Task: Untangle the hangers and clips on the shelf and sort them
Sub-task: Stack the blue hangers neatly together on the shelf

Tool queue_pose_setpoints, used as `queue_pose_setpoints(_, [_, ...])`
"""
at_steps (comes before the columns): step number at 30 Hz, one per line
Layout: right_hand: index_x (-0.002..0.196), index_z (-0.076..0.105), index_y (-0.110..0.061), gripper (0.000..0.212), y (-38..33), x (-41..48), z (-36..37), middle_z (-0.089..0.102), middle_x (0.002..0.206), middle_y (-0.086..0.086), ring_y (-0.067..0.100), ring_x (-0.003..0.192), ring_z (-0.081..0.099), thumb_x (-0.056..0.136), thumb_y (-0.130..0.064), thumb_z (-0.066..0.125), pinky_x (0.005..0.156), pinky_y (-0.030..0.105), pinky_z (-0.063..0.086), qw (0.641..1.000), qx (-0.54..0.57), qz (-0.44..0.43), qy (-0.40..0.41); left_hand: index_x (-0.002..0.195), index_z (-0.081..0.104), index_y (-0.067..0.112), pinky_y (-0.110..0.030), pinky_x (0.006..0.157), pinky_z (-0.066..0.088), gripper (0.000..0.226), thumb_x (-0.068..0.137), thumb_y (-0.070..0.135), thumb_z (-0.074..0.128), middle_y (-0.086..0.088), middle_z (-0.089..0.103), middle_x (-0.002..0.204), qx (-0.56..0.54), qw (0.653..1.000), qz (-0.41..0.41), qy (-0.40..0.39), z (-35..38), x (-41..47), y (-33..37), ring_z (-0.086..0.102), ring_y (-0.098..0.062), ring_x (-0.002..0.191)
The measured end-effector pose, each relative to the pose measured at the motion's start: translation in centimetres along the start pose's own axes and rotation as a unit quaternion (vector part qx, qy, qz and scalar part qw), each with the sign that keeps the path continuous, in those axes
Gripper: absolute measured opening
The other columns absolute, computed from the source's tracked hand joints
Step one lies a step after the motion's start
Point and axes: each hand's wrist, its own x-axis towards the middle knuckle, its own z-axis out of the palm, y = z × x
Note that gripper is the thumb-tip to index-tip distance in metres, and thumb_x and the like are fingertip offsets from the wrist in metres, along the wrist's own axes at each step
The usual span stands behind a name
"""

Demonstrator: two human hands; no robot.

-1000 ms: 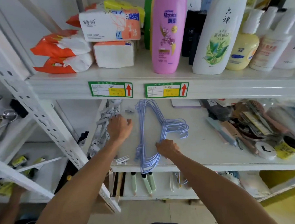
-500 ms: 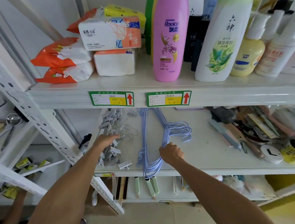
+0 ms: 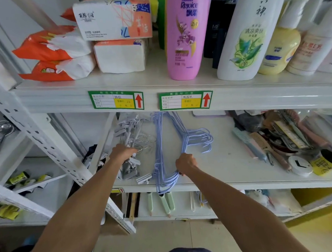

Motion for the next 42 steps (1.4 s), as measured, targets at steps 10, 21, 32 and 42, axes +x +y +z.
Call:
queue_pose_setpoints(10, [0.099,0.072,-0.003,0.021,2.7,0.7,-2.6,0.07,0.077,0.009,0.023,0.072,0.069,0.085,-0.005,0.056,0.066,0.029,0.053,1.0,-0.006,0.008,0.028,0.108,0.063,0.002,-0.035,0.071,0.059,0.062,0.066,0.047,0.073,-0.013,0.072,0.097,-0.008,1.0,0.001,0.009,0.9,0.0,0.2,0.071,-0.024,0.083])
queue_pose_setpoints(21, [0.064,0.061,-0.005,0.017,9.7,2.6,-6.5,0.069,0.068,0.014,0.029,0.074,0.072,0.078,-0.004,0.054,0.07,0.038,0.062,0.998,-0.024,0.046,0.033,0.116,0.06,0.006,-0.04,0.087,0.057,0.081,0.053,0.056,0.063,-0.01,0.067,0.103,0.004,1.0,0.014,-0.005,3.9,-0.9,2.1,0.067,-0.024,0.094])
queue_pose_setpoints(32, [0.076,0.065,-0.004,0.02,11.0,3.0,-6.3,0.067,0.064,0.01,0.025,0.071,0.071,0.088,-0.01,0.049,0.074,0.04,0.062,0.996,-0.004,0.077,0.051,0.119,0.057,0.008,-0.038,0.09,0.055,0.08,0.056,0.056,0.07,-0.009,0.06,0.11,0.031,0.999,0.026,-0.013,6.9,-3.9,6.6,0.063,-0.023,0.099])
queue_pose_setpoints(42, [0.079,0.061,-0.008,0.024,11.5,2.3,-6.7,0.063,0.061,0.005,0.015,0.049,0.058,0.09,-0.026,0.048,0.049,0.021,0.048,0.995,0.042,0.075,0.044,0.129,0.046,0.006,-0.04,0.095,0.05,0.092,0.062,0.065,0.071,-0.012,0.054,0.119,0.0,1.0,0.01,0.005,8.0,-3.5,6.4,0.057,-0.027,0.107])
